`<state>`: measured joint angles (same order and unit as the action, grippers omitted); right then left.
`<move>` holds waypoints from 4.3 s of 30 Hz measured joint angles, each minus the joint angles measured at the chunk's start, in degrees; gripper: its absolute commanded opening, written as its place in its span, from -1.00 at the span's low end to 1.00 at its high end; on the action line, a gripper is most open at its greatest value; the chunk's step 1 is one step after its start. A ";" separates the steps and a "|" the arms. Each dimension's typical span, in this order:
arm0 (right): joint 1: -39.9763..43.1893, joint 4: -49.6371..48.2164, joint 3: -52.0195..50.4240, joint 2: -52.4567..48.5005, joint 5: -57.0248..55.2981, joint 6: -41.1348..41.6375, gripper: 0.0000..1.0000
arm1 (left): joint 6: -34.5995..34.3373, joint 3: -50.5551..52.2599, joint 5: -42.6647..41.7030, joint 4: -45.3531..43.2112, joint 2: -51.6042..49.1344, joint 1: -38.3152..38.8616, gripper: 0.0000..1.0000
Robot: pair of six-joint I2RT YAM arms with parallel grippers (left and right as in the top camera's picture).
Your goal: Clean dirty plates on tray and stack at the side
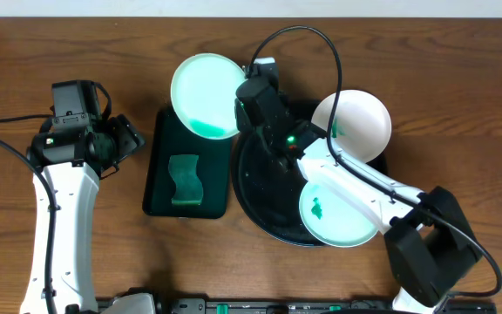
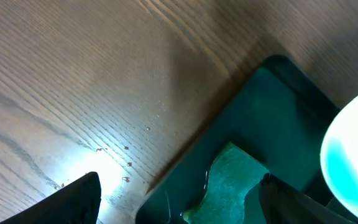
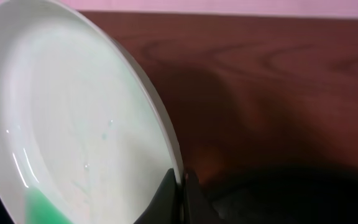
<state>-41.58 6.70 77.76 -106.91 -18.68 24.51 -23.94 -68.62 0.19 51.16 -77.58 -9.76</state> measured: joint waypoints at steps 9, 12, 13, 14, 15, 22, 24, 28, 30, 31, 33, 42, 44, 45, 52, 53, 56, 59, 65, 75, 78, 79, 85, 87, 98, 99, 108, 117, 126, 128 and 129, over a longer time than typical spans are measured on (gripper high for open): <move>-1.16 -3.06 0.09 -3.96 -3.08 -4.74 -0.98 | 0.02 -0.02 0.02 -0.02 0.00 0.00 0.63; -2.16 -4.79 0.09 -4.68 -4.55 -8.31 -0.98 | 0.02 -0.02 0.02 0.02 0.00 0.00 0.63; -2.43 -5.27 0.11 -4.72 -4.92 -9.38 -0.98 | 0.02 -0.02 0.02 0.02 0.00 0.00 0.63; -2.80 -6.10 0.11 -4.74 -5.38 -10.99 -0.98 | 0.02 0.00 0.02 0.00 0.00 0.00 0.63; -3.10 -7.02 0.09 -4.74 -5.75 -12.70 -0.98 | 0.02 -0.02 0.02 0.02 0.00 0.00 0.63; -4.94 -12.20 0.11 -4.74 -9.84 -25.68 -0.98 | 0.00 0.00 0.00 0.02 0.00 0.00 0.63; -5.46 -13.38 0.11 -4.74 -11.10 -29.22 -0.98 | 0.00 -0.02 0.00 0.02 0.00 0.00 0.63; -6.60 -16.11 0.11 -4.74 -12.87 -36.15 -0.98 | 0.02 -0.02 0.02 0.02 0.00 0.00 0.63; -7.08 -17.51 0.11 -4.74 -13.70 -39.30 -0.98 | 0.02 -0.02 0.00 0.02 0.00 0.00 0.63; -7.37 -18.43 0.11 -4.74 -14.34 -41.27 -0.98 | 0.02 0.00 0.00 0.00 0.00 0.00 0.63; -7.85 -19.98 0.11 -4.74 -15.54 -45.11 -0.98 | 0.02 0.00 0.00 0.00 0.00 0.00 0.63; -8.85 -24.15 0.11 -4.74 -20.94 -59.23 -0.98 | 0.00 -0.02 0.00 0.02 0.00 0.00 0.63; -8.85 -24.15 0.11 -4.74 -21.38 -60.83 -0.98 | 0.02 -0.02 0.00 0.02 0.00 0.00 0.63; -8.85 -24.30 0.11 -4.74 -21.57 -61.51 -0.98 | 0.02 -0.02 0.02 0.02 0.00 0.00 0.63; -8.90 -25.44 0.11 -4.74 -22.12 -64.57 -0.98 | 0.02 -0.02 0.00 0.02 0.00 0.00 0.63; -8.92 -25.44 0.11 -4.74 -22.12 -64.98 -0.98 | 0.02 -0.02 0.00 0.02 0.00 0.00 0.63; -8.96 -25.62 0.11 -4.74 -22.14 -66.38 -0.98 | 0.02 -0.02 0.02 0.02 0.00 0.00 0.63; -9.11 -26.21 0.11 -4.74 -22.27 -67.95 -0.98 | 0.02 -0.02 0.00 0.02 0.00 0.00 0.63; -9.79 -26.93 0.11 -4.74 -22.29 -69.20 -0.98 | 0.02 -0.02 0.02 0.02 0.00 0.00 0.63; -9.94 -26.95 0.11 -4.74 -22.29 -69.85 -0.98 | 0.00 -0.02 0.02 0.02 0.00 0.00 0.63; -9.94 -26.95 0.11 -4.74 -22.29 -69.88 -0.98 | 0.02 0.00 0.00 0.02 0.00 0.00 0.63; -9.94 -26.95 0.11 -4.74 -22.29 -69.88 -0.98 | 0.02 -0.02 0.00 0.02 0.00 0.00 0.63; -9.99 -26.95 0.11 -4.74 -22.29 -69.99 -0.98 | 0.02 -0.02 0.02 0.02 0.00 0.00 0.63; -10.12 -26.95 0.11 -4.74 -22.34 -69.99 -0.98 | 0.02 -0.02 0.02 0.02 0.00 0.00 0.63; -10.73 -26.88 0.11 -4.74 -22.32 -69.96 -0.98 | 0.02 -0.02 0.00 0.02 0.00 0.00 0.63; -10.73 -26.88 0.11 -4.74 -22.34 -69.94 -0.98 | 0.00 0.00 0.00 0.02 0.00 0.00 0.63; -10.73 -26.69 0.11 -4.74 -22.36 -65.83 -0.98 | 0.02 -0.02 0.00 0.02 0.00 0.00 0.63; -10.73 -22.60 0.15 -4.74 -22.34 -61.37 -0.98 | 0.02 -0.02 0.02 0.02 0.00 0.00 0.63; -10.10 -14.36 0.17 -4.74 -22.34 -47.17 -0.98 | 0.02 0.00 0.02 0.02 0.00 0.00 0.64; -9.73 -14.32 0.17 -4.74 -22.34 -44.76 -0.98 | 0.02 -0.02 0.00 0.02 0.00 0.00 0.63; -9.49 -14.25 0.17 -4.74 -22.34 -43.30 -0.98 | 0.02 -0.02 0.02 0.02 0.00 0.00 0.63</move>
<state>-51.07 -7.55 77.93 -111.66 -41.01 -18.79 -23.92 -68.64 0.21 51.18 -77.58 -9.76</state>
